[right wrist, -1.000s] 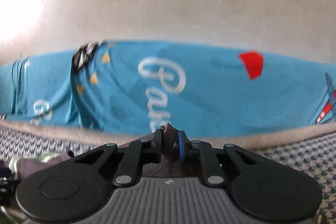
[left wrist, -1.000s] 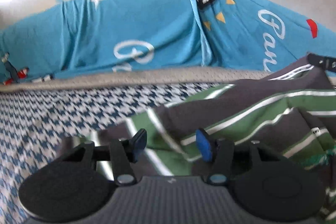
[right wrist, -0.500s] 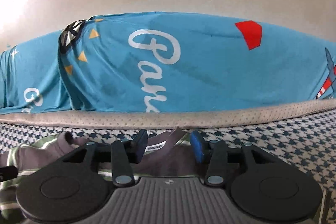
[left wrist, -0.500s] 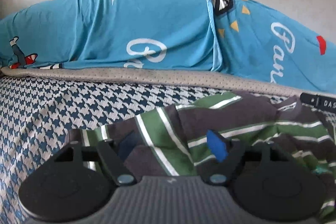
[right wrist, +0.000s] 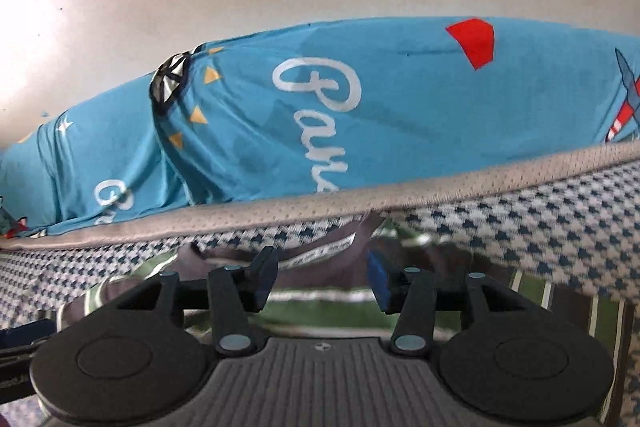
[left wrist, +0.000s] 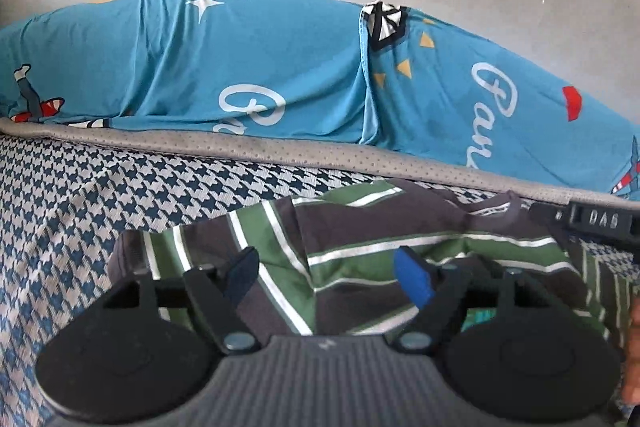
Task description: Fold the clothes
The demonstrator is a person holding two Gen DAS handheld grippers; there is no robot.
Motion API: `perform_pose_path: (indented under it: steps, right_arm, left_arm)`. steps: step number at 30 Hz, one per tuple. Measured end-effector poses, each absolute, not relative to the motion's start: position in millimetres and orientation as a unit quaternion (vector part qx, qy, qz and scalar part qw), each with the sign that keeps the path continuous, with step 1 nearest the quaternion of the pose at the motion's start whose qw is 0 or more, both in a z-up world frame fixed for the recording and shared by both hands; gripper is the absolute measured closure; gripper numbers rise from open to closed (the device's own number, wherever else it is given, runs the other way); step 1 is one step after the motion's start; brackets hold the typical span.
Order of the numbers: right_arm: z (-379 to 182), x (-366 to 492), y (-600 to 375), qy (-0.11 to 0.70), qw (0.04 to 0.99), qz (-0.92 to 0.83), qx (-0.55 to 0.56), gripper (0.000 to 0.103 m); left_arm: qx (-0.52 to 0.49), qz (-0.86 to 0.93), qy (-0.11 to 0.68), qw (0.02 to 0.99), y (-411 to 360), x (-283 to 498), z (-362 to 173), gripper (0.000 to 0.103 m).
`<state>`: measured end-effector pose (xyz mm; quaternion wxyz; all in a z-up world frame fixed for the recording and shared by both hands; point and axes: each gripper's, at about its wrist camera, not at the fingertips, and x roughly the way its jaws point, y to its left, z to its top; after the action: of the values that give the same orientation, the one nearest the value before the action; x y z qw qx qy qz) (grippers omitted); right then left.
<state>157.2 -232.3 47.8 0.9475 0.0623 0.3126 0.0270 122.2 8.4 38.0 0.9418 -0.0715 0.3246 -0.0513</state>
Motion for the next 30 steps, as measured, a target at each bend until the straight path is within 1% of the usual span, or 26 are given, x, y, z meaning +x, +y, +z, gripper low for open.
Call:
perform_pose_path:
  steps: [1, 3, 8, 10, 14, 16, 24, 30]
  right_arm:
    - [49.2, 154.3, -232.0, 0.316, 0.946, 0.029, 0.065, 0.055]
    - [52.0, 148.5, -231.3, 0.322, 0.943, 0.034, 0.072, 0.055]
    - [61.9, 125.3, -236.9, 0.332, 0.938, 0.037, 0.095, 0.055]
    - [68.2, 113.8, -240.8, 0.332, 0.937, 0.033, 0.101, 0.055]
    - [77.3, 86.0, -253.6, 0.336, 0.936, 0.024, 0.104, 0.054]
    - [79.2, 70.9, -263.7, 0.344, 0.933, 0.02, 0.106, 0.053]
    - [69.4, 12.6, -306.5, 0.377, 0.92, -0.053, 0.093, 0.052]
    - [59.9, -12.5, -312.4, 0.403, 0.905, -0.073, 0.115, 0.052]
  left_arm:
    - [-0.072, -0.051, 0.323, 0.942, 9.1, 118.9, 40.9, 0.03]
    - [-0.074, -0.051, 0.319, 0.943, 10.5, 111.7, 46.6, 0.025]
    - [-0.076, -0.063, 0.316, 0.944, 8.9, 88.2, 59.3, 0.025]
    - [-0.073, -0.068, 0.315, 0.944, 6.7, 77.2, 62.9, 0.023]
    - [-0.068, -0.078, 0.308, 0.946, 6.1, 53.1, 68.1, 0.015]
    - [-0.07, -0.083, 0.311, 0.944, 8.1, 41.1, 68.7, 0.015]
    - [-0.093, -0.084, 0.341, 0.932, 17.3, 6.7, 53.3, 0.013]
    - [-0.093, -0.08, 0.361, 0.925, 18.2, -15.6, 35.6, 0.011]
